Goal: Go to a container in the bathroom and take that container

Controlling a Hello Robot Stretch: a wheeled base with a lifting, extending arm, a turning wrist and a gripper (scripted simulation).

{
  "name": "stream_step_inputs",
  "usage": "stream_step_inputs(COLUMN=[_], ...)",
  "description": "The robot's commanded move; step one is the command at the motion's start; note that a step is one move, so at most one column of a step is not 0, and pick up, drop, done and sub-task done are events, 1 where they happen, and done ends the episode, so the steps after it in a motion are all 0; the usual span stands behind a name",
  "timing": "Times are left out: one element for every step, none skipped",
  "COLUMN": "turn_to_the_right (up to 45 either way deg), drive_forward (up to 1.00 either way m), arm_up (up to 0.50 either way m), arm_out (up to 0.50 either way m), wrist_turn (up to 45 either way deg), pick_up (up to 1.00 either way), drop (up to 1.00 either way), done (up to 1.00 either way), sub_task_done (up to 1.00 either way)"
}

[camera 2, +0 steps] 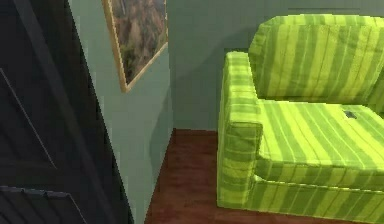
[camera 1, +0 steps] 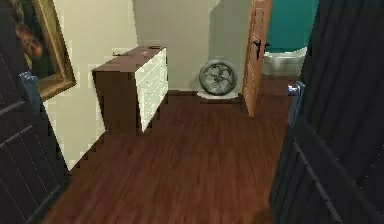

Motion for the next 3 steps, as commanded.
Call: stream_step_inputs(turn_to_the_right=[-18.0,0.0,21.0], drive_forward=[0.0,0.3,0.0], arm_up=[0.0,0.0,0.0], arm_out=[0.0,0.0,0.0], wrist_turn=[0.0,0.0,0.0], pick_up=[0.0,0.0,0.0], drop=[0.0,0.0,0.0], done=[0.0,0.0,0.0], sub_task_done=[0.0,0.0,0.0])
